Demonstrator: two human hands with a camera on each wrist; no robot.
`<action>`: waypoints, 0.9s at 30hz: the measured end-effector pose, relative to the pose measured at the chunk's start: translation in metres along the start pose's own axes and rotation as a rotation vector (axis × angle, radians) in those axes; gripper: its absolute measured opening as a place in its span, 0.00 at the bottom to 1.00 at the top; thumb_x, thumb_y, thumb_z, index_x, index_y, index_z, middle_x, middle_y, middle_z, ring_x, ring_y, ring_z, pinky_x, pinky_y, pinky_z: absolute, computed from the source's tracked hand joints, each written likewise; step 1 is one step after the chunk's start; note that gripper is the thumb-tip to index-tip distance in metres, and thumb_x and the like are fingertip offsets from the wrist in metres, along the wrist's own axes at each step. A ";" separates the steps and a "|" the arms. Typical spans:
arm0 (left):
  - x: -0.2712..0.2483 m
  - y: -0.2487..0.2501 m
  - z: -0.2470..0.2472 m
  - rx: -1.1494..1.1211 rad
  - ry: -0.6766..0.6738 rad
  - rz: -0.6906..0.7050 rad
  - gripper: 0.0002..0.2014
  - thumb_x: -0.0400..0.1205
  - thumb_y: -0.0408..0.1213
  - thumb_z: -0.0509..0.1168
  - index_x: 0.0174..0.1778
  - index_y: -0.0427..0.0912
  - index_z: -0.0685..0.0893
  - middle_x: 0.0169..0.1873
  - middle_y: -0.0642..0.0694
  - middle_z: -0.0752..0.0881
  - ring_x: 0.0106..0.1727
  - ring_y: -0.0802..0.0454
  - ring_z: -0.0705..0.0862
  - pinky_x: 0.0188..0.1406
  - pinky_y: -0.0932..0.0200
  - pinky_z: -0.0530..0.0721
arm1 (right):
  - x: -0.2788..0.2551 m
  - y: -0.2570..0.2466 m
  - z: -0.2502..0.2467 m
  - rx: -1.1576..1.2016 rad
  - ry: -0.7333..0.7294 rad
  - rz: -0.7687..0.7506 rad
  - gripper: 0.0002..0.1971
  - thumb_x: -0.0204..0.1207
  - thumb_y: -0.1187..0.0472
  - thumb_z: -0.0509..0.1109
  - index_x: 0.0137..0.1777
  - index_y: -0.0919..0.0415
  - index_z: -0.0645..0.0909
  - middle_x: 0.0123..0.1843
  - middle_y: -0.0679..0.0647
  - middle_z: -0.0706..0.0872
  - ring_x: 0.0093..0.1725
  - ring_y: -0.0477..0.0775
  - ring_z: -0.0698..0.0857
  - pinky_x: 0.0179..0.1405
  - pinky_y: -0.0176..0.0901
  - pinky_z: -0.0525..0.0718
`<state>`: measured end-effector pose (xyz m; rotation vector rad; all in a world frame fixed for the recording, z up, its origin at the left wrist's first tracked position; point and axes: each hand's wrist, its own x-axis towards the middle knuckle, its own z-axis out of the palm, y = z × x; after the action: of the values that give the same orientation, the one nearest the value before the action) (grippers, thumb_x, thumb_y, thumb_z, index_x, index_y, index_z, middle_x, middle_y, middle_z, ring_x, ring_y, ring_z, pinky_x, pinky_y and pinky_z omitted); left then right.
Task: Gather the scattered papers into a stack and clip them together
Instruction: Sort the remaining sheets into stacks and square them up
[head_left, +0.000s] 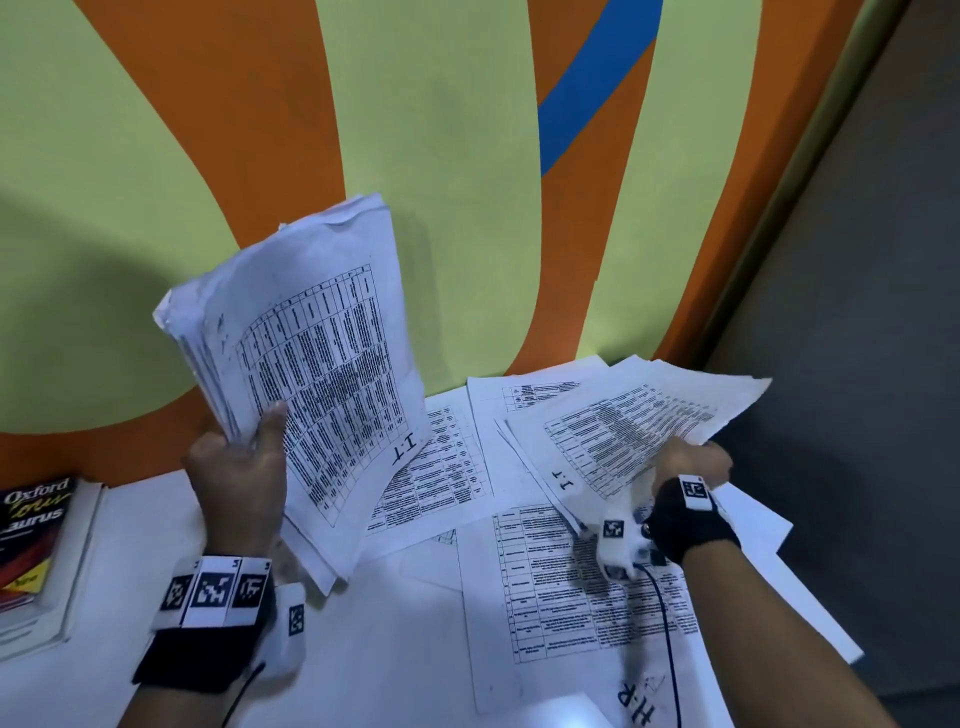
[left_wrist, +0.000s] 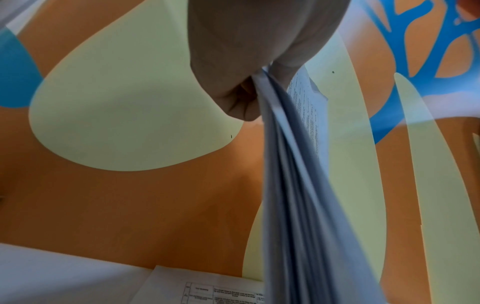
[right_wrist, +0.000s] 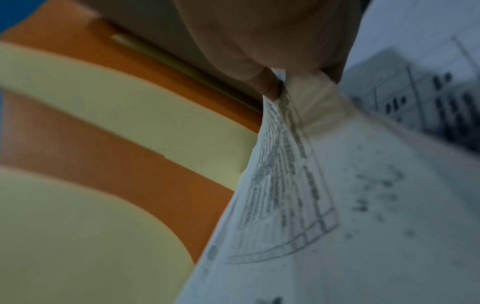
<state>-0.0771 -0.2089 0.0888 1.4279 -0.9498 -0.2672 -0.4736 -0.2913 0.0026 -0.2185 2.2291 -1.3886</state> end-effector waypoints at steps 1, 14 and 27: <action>0.000 -0.001 -0.001 0.006 0.000 0.002 0.16 0.78 0.36 0.72 0.55 0.26 0.85 0.49 0.42 0.84 0.47 0.51 0.83 0.37 0.71 0.78 | 0.001 0.000 0.002 -0.022 0.047 -0.081 0.03 0.73 0.71 0.66 0.42 0.65 0.80 0.47 0.64 0.83 0.45 0.64 0.84 0.41 0.46 0.78; 0.013 -0.022 0.002 0.017 -0.065 -0.089 0.10 0.77 0.38 0.73 0.39 0.33 0.85 0.29 0.44 0.80 0.24 0.60 0.74 0.21 0.67 0.71 | -0.056 -0.110 -0.086 0.355 -0.491 -0.743 0.13 0.73 0.73 0.73 0.56 0.64 0.82 0.45 0.50 0.89 0.38 0.38 0.87 0.41 0.36 0.87; 0.000 -0.036 0.013 -0.126 -0.513 -0.330 0.05 0.77 0.34 0.72 0.48 0.42 0.86 0.32 0.61 0.91 0.39 0.64 0.89 0.38 0.64 0.85 | -0.055 -0.087 -0.039 0.368 -1.148 -0.042 0.29 0.61 0.68 0.76 0.66 0.65 0.80 0.63 0.67 0.85 0.56 0.66 0.86 0.60 0.74 0.79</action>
<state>-0.0729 -0.2249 0.0543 1.4219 -1.0784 -0.9574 -0.4562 -0.2799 0.1104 -0.7137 1.0205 -1.1881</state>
